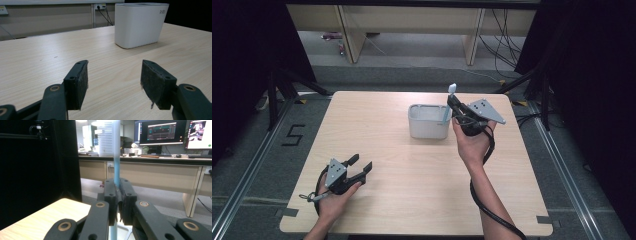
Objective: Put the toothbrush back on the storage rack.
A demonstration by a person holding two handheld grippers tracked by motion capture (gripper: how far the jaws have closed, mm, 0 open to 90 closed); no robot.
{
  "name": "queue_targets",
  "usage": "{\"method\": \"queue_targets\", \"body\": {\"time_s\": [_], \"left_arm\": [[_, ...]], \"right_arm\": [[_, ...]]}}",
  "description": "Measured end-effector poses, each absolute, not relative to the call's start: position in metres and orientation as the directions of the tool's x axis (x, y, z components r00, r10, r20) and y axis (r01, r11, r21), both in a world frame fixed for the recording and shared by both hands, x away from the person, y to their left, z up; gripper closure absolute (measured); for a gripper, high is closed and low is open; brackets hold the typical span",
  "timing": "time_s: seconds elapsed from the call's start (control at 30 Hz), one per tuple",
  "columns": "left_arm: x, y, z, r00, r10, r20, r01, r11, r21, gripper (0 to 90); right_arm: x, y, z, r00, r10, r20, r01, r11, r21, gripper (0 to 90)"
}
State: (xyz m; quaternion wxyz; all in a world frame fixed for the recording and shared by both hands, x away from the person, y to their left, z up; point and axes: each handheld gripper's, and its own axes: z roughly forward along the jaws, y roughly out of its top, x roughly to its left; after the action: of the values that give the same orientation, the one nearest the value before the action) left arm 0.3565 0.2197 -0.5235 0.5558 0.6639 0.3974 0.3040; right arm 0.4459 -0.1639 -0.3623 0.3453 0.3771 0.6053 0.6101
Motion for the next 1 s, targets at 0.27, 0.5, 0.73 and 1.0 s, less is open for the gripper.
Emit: {"method": "queue_targets", "body": {"time_s": [0.27,0.5,0.73,1.0], "left_arm": [[0.357,0.220,-0.524,0.498,0.866,-0.041,0.190,-0.062,0.980,38.7],[0.357,0.220,-0.523,0.498,0.866,-0.040,0.191,-0.064,0.980,38.6],[0.357,0.220,-0.524,0.498,0.866,-0.040,0.190,-0.064,0.980,38.6],[0.357,0.220,-0.524,0.499,0.866,-0.038,0.190,-0.066,0.980,38.6]], "right_arm": [[0.451,-0.164,-0.362,-0.470,0.881,0.052,0.031,-0.042,0.999,86.0],[0.457,-0.165,-0.360,-0.457,0.888,0.055,0.021,-0.051,0.998,86.0],[0.462,-0.164,-0.360,-0.440,0.897,0.042,0.015,-0.040,0.999,85.9],[0.468,-0.163,-0.360,-0.427,0.903,0.048,0.013,-0.047,0.999,86.0]]}}
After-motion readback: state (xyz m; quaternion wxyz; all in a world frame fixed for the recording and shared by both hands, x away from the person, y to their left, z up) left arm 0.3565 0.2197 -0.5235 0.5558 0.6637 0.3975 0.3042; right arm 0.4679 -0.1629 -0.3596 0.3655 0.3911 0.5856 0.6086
